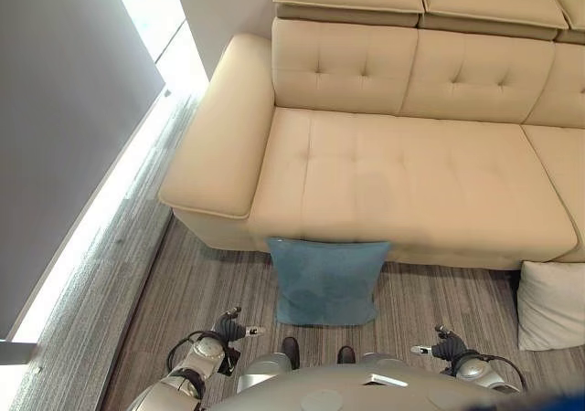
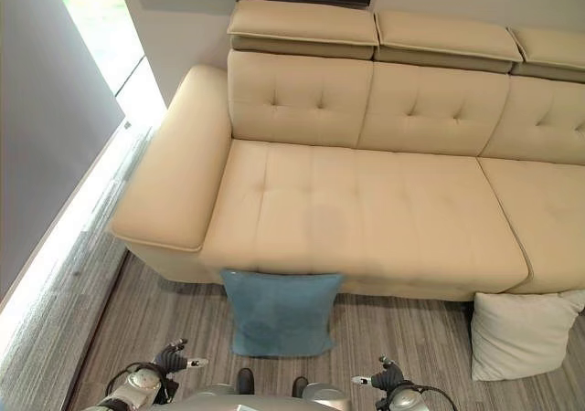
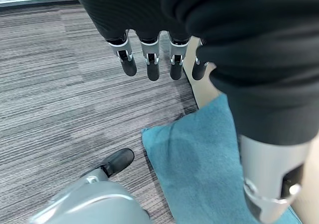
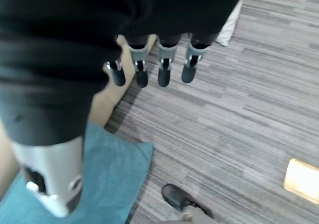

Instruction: Pick up all the scattered cushions and arrange them neatly on the sofa.

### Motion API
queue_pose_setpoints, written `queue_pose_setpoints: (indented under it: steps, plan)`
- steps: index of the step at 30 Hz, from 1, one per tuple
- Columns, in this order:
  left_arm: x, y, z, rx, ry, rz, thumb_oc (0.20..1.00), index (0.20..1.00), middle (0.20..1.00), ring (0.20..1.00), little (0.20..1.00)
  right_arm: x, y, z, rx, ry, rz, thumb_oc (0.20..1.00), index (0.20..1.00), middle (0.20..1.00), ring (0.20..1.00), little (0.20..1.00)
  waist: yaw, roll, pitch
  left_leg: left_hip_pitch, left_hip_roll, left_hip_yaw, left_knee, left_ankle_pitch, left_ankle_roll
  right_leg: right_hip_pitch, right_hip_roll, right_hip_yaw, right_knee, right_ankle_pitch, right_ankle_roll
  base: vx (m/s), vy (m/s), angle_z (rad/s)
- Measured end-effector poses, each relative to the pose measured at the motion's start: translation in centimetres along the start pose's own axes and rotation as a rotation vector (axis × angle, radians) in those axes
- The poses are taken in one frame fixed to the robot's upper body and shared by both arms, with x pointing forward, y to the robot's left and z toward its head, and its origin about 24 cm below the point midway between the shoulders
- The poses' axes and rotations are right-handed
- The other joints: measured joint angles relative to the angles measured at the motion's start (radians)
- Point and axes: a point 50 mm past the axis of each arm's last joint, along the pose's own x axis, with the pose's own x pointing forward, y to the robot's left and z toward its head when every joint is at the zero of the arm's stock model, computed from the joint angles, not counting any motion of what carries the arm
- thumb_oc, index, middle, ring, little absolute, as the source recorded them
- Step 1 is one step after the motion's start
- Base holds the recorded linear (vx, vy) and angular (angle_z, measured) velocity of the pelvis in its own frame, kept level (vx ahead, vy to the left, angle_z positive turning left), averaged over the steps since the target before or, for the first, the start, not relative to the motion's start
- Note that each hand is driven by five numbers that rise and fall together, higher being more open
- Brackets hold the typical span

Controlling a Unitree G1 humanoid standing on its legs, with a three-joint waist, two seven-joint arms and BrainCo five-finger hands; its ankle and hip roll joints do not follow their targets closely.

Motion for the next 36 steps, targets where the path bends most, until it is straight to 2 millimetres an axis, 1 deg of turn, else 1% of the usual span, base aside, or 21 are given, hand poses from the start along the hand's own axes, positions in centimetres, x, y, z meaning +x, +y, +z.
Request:
queue_pose_setpoints:
  steps: [4, 6, 8, 10, 11, 12, 13, 14, 15, 16, 17, 18, 19, 20, 21, 25, 27, 28, 30, 33, 36]
  plan:
    - [-0.3, -0.7, -0.9, -0.011, 0.021, -0.013, 1.000, 1.000, 1.000, 1.000, 1.000, -0.1, 0.0, -0.2, 0.001, 0.004, -0.001, 1.000, 1.000, 1.000, 1.000, 1.000, 0.009, 0.024, -0.010, -0.027, 0.009, 0.007, 0.012, 0.000, 0.000, -0.025, 0.009, 0.007, 0.002, 0.003, 0.002, -0.08, -0.030, -0.06]
    - [0.0, -0.2, 0.3, -0.013, -0.012, -0.001, 1.000, 1.000, 1.000, 1.000, 1.000, 0.2, -0.4, 0.8, 0.002, -0.025, -0.018, 1.000, 1.000, 1.000, 1.000, 1.000, 0.009, 0.029, 0.004, -0.084, 0.017, 0.009, 0.043, 0.001, -0.001, -0.080, 0.014, 0.011, 0.035, 0.004, -0.001, -0.36, -0.049, -0.06]
    - [0.7, 0.8, 4.2, -0.053, -0.112, 0.066, 1.000, 1.000, 1.000, 1.000, 1.000, 0.7, -1.6, 3.4, 0.007, -0.091, -0.078, 1.000, 1.000, 1.000, 1.000, 1.000, 0.004, 0.018, 0.062, -0.263, 0.025, 0.011, 0.181, 0.004, -0.008, -0.272, 0.004, 0.006, 0.190, -0.020, 0.003, -0.38, -0.036, 0.00]
    - [0.9, 2.6, 9.2, -0.066, -0.249, 0.143, 1.000, 1.000, 1.000, 1.000, 1.000, 1.0, -3.7, 7.7, 0.047, -0.185, -0.168, 1.000, 1.000, 1.000, 1.000, 1.000, 0.002, 0.014, 0.164, -0.407, 0.031, -0.011, 0.244, 0.012, -0.019, -0.451, 0.013, -0.001, 0.332, -0.044, -0.013, -0.40, -0.028, 0.08]
    - [0.6, 4.4, 13.2, -0.057, -0.363, 0.213, 1.000, 1.000, 1.000, 1.000, 1.000, 0.9, -5.6, 11.3, 0.084, -0.270, -0.243, 1.000, 1.000, 1.000, 1.000, 1.000, 0.004, 0.005, 0.216, -0.556, 0.030, -0.007, 0.320, 0.004, -0.033, -0.615, -0.004, 0.003, 0.448, -0.072, -0.034, -0.30, -0.046, 0.16]
    - [-0.1, 5.8, 17.1, -0.082, -0.465, 0.278, 1.000, 1.000, 1.000, 1.000, 1.000, 0.0, -8.5, 15.9, 0.128, -0.394, -0.343, 1.000, 1.000, 1.000, 1.000, 1.000, 0.001, 0.014, 0.293, -0.680, 0.028, -0.006, 0.376, 0.009, -0.037, -0.750, -0.014, 0.003, 0.540, -0.076, -0.032, -0.22, -0.070, 0.08]
    - [-1.0, 6.8, 20.2, -0.106, -0.556, 0.329, 1.000, 1.000, 1.000, 1.000, 1.000, -1.3, -10.8, 19.8, 0.190, -0.509, -0.429, 1.000, 1.000, 1.000, 1.000, 1.000, -0.004, 0.028, 0.355, -0.789, 0.033, -0.006, 0.428, 0.007, -0.033, -0.864, -0.020, 0.003, 0.605, -0.079, -0.038, -0.18, -0.070, 0.21]
    - [-2.5, 8.3, 23.9, -0.143, -0.665, 0.384, 1.000, 1.000, 1.000, 1.000, 1.000, -3.5, -12.9, 24.3, 0.251, -0.661, -0.508, 1.000, 1.000, 1.000, 1.000, 1.000, -0.010, 0.035, 0.406, -0.913, 0.035, -0.005, 0.470, -0.016, -0.051, -0.987, -0.030, -0.008, 0.626, -0.070, -0.054, -0.14, -0.033, 0.17]
    - [-3.7, 9.6, 26.2, -0.191, -0.723, 0.430, 1.000, 1.000, 1.000, 1.000, 1.000, -5.8, -14.2, 27.9, 0.294, -0.781, -0.564, 1.000, 1.000, 1.000, 1.000, 1.000, -0.018, 0.037, 0.449, -1.022, 0.041, -0.008, 0.563, -0.060, -0.046, -1.088, -0.043, -0.036, 0.655, -0.050, -0.065, -0.15, 0.001, 0.20]
    - [-4.5, 10.0, 27.8, -0.249, -0.769, 0.448, 1.000, 1.000, 1.000, 1.000, 1.000, -7.6, -14.3, 30.5, 0.325, -0.876, -0.591, 1.000, 1.000, 1.000, 1.000, 1.000, -0.022, 0.040, 0.450, -1.101, 0.049, -0.008, 0.589, -0.032, -0.040, -1.175, -0.042, -0.036, 0.707, -0.051, -0.069, -0.12, 0.004, 0.05]
    - [-6.3, 9.9, 30.7, -0.318, -0.871, 0.440, 1.000, 1.000, 1.000, 1.000, 1.000, -9.5, -14.8, 32.8, 0.358, -0.965, -0.635, 1.000, 1.000, 1.000, 1.000, 1.000, -0.017, 0.041, 0.450, -1.211, 0.051, -0.009, 0.646, -0.032, -0.039, -1.287, -0.042, -0.035, 0.752, -0.049, -0.070, 0.00, 0.000, 0.00]
    - [-7.5, 10.2, 32.5, -0.367, -0.932, 0.443, 1.000, 1.000, 1.000, 1.000, 1.000, -11.0, -15.3, 34.2, 0.402, -1.021, -0.658, 1.000, 1.000, 1.000, 1.000, 1.000, -0.017, 0.043, 0.451, -1.268, 0.057, -0.011, 0.672, -0.030, -0.037, -1.342, -0.043, -0.036, 0.782, -0.054, -0.077, 0.03, -0.025, -0.06]
    - [-8.4, 10.3, 33.7, -0.407, -0.968, 0.435, 1.000, 1.000, 1.000, 1.000, 1.000, -11.5, -15.7, 34.6, 0.439, -1.034, -0.670, 1.000, 1.000, 1.000, 1.000, 1.000, -0.018, 0.043, 0.446, -1.291, 0.056, -0.008, 0.670, -0.030, -0.037, -1.367, -0.045, -0.034, 0.787, -0.054, -0.077, 0.09, -0.005, 0.03]
    - [-11.5, 11.7, 36.6, -0.525, -1.101, 0.430, 1.000, 1.000, 1.000, 1.000, 1.000, -15.3, -17.3, 37.0, 0.537, -1.183, -0.714, 1.000, 1.000, 1.000, 1.000, 1.000, -0.020, 0.047, 0.442, -1.382, 0.050, -0.012, 0.690, -0.030, -0.036, -1.462, -0.051, -0.036, 0.807, -0.057, -0.083, 0.08, 0.024, 0.07]
    - [-12.8, 12.4, 37.8, -0.543, -1.144, 0.429, 1.000, 1.000, 1.000, 1.000, 1.000, -16.9, -18.0, 38.0, 0.552, -1.240, -0.729, 1.000, 1.000, 1.000, 1.000, 1.000, -0.019, 0.047, 0.444, -1.405, 0.049, -0.015, 0.687, -0.026, -0.035, -1.485, -0.051, -0.036, 0.809, -0.055, -0.091, 0.08, 0.015, 0.07]
    - [-15.4, 14.8, 39.2, -0.547, -1.216, 0.481, 1.000, 1.000, 1.000, 1.000, 1.000, -19.6, -19.1, 39.3, 0.619, -1.326, -0.757, 1.000, 1.000, 1.000, 1.000, 1.000, -0.017, 0.046, 0.440, -1.402, 0.045, -0.016, 0.642, 0.002, -0.027, -1.487, -0.050, -0.038, 0.775, -0.046, -0.099, 0.07, -0.019, 0.01]
    - [-19.4, 16.3, 41.4, -0.584, -1.350, 0.473, 1.000, 1.000, 1.000, 1.000, 1.000, -22.4, -20.5, 40.3, 0.650, -1.421, -0.773, 1.000, 1.000, 1.000, 1.000, 1.000, -0.017, 0.048, 0.435, -1.403, 0.034, -0.032, 0.617, 0.014, -0.032, -1.484, -0.055, -0.044, 0.757, -0.047, -0.101, 0.06, -0.044, 0.04]
    - [-20.6, 16.7, 42.0, -0.601, -1.386, 0.461, 1.000, 1.000, 1.000, 1.000, 1.000, -23.2, -20.8, 40.5, 0.652, -1.446, -0.776, 1.000, 1.000, 1.000, 1.000, 1.000, -0.019, 0.047, 0.429, -1.409, 0.031, -0.039, 0.616, 0.014, -0.033, -1.486, -0.055, -0.045, 0.754, -0.048, -0.101, 0.04, -0.042, 0.08]
    - [-21.7, 16.5, 42.6, -0.589, -1.444, 0.443, 1.000, 1.000, 1.000, 1.000, 1.000, -23.6, -21.1, 40.4, 0.643, -1.476, -0.778, 1.000, 1.000, 1.000, 1.000, 1.000, -0.015, 0.047, 0.352, -1.472, 0.029, -0.041, 0.619, 0.013, -0.033, -1.547, -0.056, -0.045, 0.756, -0.050, -0.100, 0.03, -0.026, 0.04]
    - [-22.7, 15.7, 43.2, -0.592, -1.488, 0.374, 1.000, 1.000, 1.000, 1.000, 1.000, -24.9, -20.7, 41.3, 0.648, -1.534, -0.687, 1.000, 1.000, 1.000, 1.000, 1.000, -0.016, 0.047, 0.301, -1.564, 0.024, -0.041, 0.653, 0.006, -0.033, -1.639, -0.065, -0.043, 0.793, -0.060, -0.091, 0.05, -0.041, 0.06]
    - [-23.6, 15.2, 43.9, -0.553, -1.519, 0.355, 1.000, 1.000, 1.000, 1.000, 1.000, -26.4, -20.2, 42.4, 0.639, -1.580, -0.637, 1.000, 1.000, 1.000, 1.000, 1.000, -0.015, 0.047, 0.301, -1.619, 0.023, -0.043, 0.685, -0.002, -0.033, -1.690, -0.068, -0.043, 0.819, -0.063, -0.088, 0.02, -0.041, -0.01]
